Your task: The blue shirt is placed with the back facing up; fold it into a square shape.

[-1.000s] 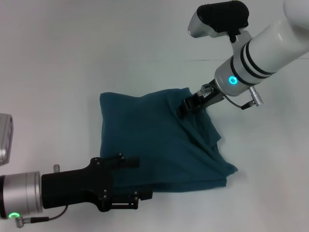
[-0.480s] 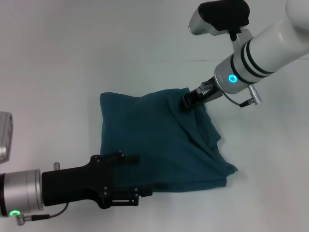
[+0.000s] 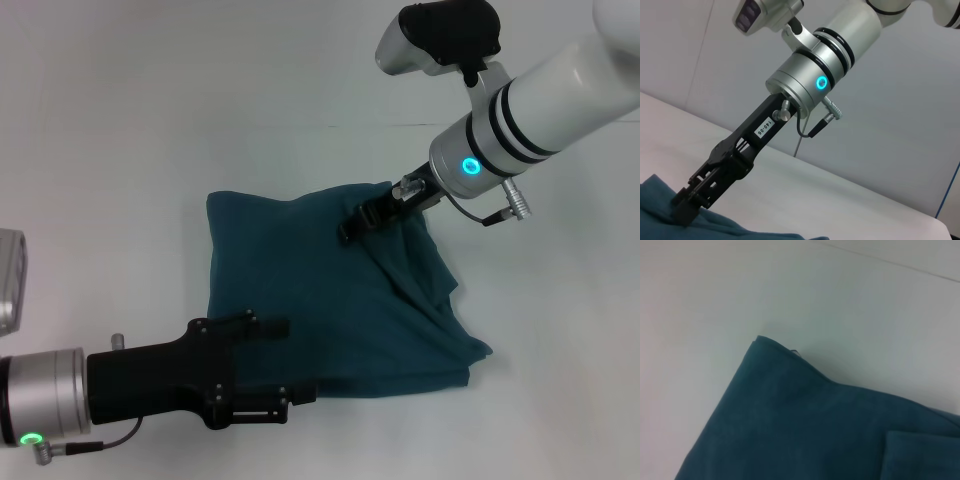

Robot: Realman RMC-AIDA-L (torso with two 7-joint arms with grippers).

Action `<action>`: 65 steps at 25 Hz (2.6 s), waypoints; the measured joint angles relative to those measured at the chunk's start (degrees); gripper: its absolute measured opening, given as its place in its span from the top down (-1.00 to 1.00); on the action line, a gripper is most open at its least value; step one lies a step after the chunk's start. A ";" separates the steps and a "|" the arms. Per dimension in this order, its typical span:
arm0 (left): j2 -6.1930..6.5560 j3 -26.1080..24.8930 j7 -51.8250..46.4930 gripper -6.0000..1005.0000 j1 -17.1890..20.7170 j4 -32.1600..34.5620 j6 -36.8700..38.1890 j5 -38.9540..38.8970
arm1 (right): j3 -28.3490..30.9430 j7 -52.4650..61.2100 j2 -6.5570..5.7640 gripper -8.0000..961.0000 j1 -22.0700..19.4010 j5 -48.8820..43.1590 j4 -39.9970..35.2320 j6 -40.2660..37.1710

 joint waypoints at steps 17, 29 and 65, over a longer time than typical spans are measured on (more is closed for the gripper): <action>0.09 0.01 0.14 -0.80 0.00 0.04 -0.14 0.00 | -0.11 1.00 0.06 -0.08 -0.15 -1.04 2.31 1.11; 0.09 -0.08 0.14 -0.80 0.00 0.11 -0.13 0.00 | -0.10 0.81 -0.10 0.15 -0.18 -1.82 2.62 1.27; -0.17 -0.17 -0.24 -0.80 -1.43 -0.20 -0.10 -0.88 | 6.42 -5.24 -0.98 0.95 -18.92 6.42 -10.27 0.85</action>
